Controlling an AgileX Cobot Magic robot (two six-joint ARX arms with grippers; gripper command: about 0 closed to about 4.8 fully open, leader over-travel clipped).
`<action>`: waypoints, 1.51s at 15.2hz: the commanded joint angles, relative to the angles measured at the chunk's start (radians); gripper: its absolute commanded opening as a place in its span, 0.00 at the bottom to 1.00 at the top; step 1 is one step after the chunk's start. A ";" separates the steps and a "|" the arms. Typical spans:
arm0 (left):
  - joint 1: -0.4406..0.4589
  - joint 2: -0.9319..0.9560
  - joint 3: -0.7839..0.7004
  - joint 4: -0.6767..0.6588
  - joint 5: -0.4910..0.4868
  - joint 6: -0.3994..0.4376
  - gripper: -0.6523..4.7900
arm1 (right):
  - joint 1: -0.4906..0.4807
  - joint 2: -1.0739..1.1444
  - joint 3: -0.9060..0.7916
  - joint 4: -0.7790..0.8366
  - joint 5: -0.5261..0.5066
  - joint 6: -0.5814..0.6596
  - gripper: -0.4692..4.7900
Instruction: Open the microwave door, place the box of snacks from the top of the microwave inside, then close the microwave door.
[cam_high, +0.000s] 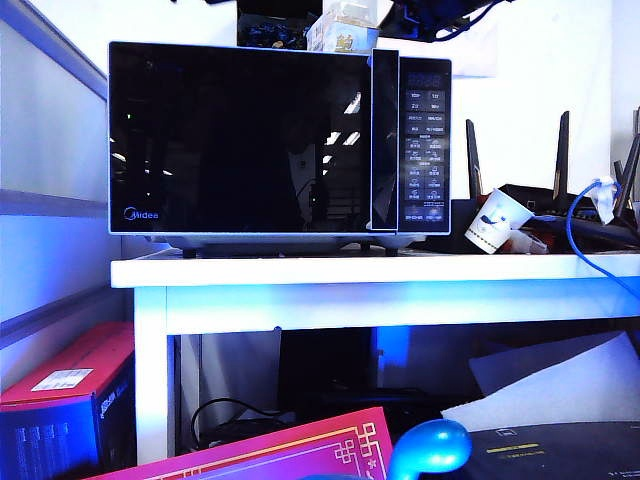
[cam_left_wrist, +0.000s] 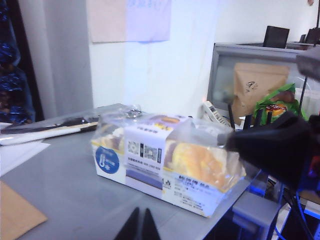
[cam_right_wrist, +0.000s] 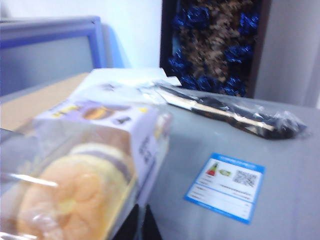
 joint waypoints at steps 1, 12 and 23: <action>-0.002 0.040 0.006 0.086 0.029 -0.048 0.11 | 0.003 -0.006 0.005 -0.003 -0.005 0.004 0.08; -0.092 0.216 0.222 0.034 0.026 -0.020 0.11 | 0.003 -0.006 0.009 -0.032 -0.101 0.003 0.08; -0.087 0.231 0.233 -0.008 -0.090 0.006 0.11 | 0.002 -0.006 0.011 -0.036 -0.100 -0.001 0.08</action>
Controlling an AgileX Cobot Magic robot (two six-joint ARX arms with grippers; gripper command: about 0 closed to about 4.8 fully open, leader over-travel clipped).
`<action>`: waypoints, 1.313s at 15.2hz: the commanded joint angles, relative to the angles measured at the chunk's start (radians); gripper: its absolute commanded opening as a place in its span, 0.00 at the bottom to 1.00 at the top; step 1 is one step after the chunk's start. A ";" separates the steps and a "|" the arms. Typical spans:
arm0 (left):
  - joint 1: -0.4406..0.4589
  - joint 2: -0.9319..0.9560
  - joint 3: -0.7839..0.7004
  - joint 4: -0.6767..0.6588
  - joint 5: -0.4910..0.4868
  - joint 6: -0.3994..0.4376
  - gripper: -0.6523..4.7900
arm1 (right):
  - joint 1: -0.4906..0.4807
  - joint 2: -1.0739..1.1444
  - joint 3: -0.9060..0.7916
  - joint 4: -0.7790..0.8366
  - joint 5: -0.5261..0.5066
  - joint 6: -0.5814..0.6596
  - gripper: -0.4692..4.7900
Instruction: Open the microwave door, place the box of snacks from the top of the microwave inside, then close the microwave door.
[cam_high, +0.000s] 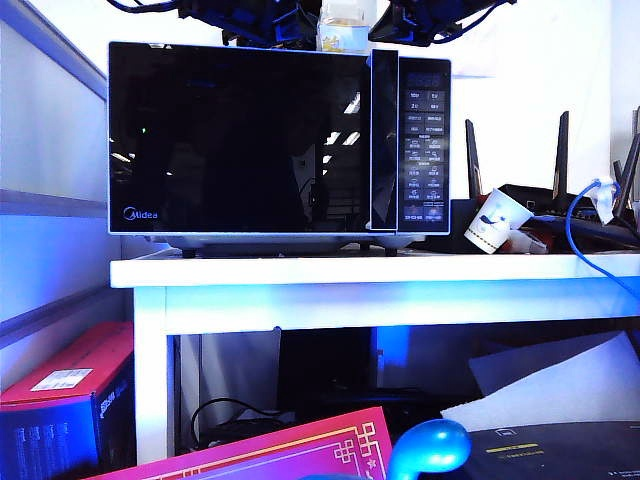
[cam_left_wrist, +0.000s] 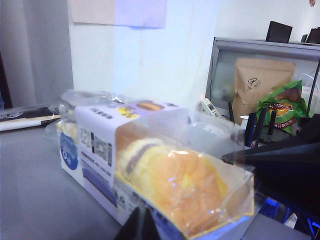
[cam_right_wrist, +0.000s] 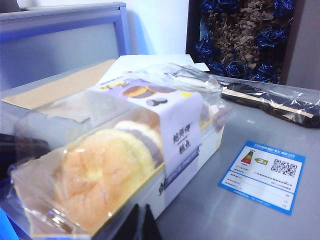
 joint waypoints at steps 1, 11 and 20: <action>0.000 -0.002 0.004 -0.008 0.012 0.014 0.11 | 0.002 -0.006 0.008 0.013 -0.016 -0.001 0.08; -0.010 -0.010 0.004 -0.070 0.135 -0.033 0.11 | 0.000 -0.053 0.029 -0.112 -0.076 -0.066 0.08; -0.010 -0.097 0.006 -0.138 -0.084 0.064 0.11 | 0.000 -0.113 0.029 -0.142 0.204 -0.087 0.08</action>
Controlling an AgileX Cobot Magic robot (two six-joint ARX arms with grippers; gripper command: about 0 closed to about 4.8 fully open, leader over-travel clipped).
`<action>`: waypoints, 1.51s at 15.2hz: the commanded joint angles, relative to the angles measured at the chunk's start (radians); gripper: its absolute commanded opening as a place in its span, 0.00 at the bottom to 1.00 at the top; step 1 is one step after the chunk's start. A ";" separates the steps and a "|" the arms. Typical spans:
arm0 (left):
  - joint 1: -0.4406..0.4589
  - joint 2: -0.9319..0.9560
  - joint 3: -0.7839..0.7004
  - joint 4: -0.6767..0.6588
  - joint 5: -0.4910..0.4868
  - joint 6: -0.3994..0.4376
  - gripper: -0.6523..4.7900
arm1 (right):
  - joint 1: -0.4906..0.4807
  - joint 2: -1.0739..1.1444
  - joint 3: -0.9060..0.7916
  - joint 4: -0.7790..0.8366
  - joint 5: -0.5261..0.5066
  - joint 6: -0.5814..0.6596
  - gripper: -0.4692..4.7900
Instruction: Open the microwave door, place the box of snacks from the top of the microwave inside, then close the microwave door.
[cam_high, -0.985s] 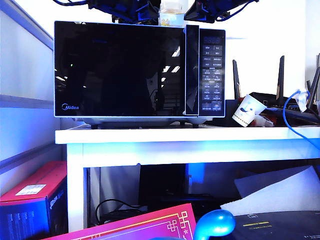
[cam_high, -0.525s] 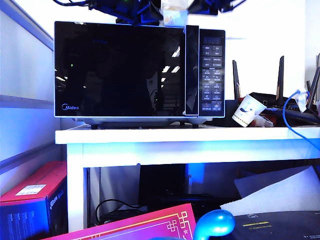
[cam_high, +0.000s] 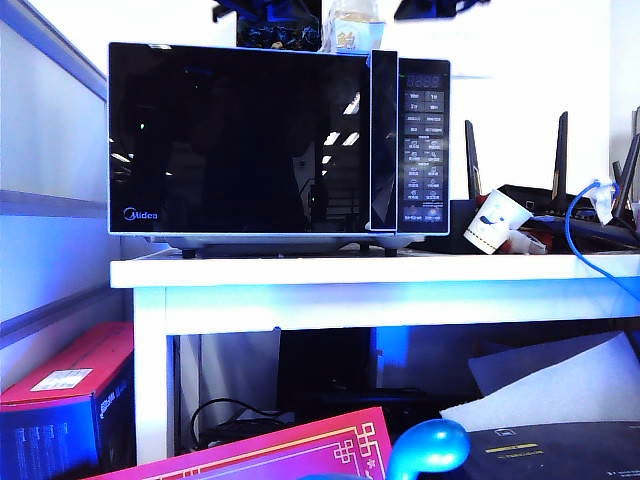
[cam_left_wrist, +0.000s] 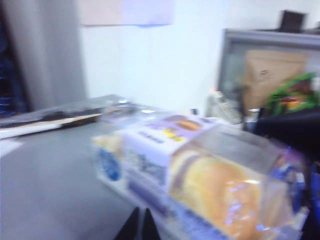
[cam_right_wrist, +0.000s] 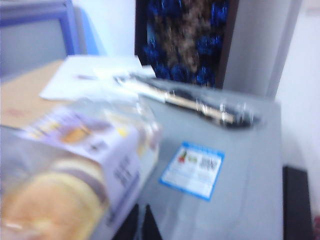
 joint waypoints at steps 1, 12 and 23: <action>-0.002 -0.042 0.005 -0.030 -0.026 0.011 0.11 | 0.001 -0.056 0.002 -0.051 0.023 -0.008 0.08; -0.002 -0.387 0.010 -0.228 -0.032 0.022 0.11 | 0.024 -0.114 0.001 -0.352 -0.183 -0.008 0.08; -0.002 -0.421 0.015 -0.291 -0.029 0.023 0.11 | 0.034 -0.017 0.003 -0.189 -0.182 -0.002 0.08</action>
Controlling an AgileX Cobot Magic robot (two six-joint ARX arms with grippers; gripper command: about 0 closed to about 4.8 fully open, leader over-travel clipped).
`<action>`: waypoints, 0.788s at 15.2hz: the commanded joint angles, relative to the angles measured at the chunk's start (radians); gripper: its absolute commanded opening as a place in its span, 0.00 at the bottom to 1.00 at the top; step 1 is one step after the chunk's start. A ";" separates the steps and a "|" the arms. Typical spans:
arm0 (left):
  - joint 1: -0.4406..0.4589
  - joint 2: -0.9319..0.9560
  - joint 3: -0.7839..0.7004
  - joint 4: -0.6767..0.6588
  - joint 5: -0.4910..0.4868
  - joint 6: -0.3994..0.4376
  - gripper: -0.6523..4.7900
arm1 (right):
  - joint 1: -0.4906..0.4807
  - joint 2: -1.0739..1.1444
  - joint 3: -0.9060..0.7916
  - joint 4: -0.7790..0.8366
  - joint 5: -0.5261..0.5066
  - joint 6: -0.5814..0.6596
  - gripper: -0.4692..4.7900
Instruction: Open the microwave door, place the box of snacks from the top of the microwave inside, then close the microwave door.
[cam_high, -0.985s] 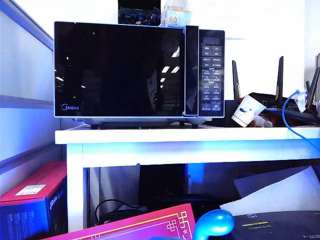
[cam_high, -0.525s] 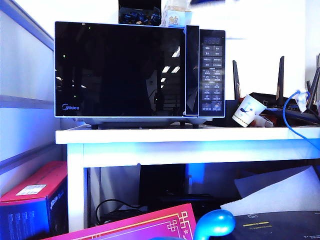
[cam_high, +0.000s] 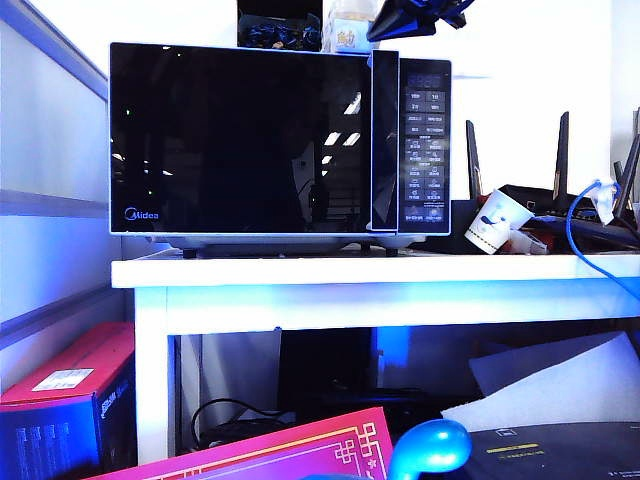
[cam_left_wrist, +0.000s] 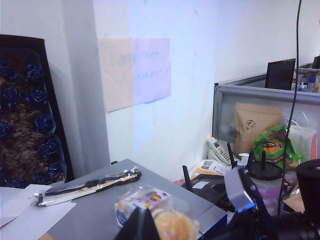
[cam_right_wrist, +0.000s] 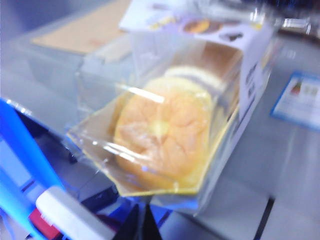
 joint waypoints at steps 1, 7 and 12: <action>-0.002 -0.005 0.006 0.010 0.000 0.001 0.11 | 0.001 -0.005 0.007 0.050 -0.003 0.005 0.08; -0.002 -0.006 0.006 -0.031 0.003 0.002 0.11 | 0.001 -0.086 0.012 -0.092 0.001 0.004 0.08; -0.002 -0.084 0.006 -0.344 0.100 0.048 0.11 | 0.001 -0.320 0.013 -0.370 0.190 0.046 0.08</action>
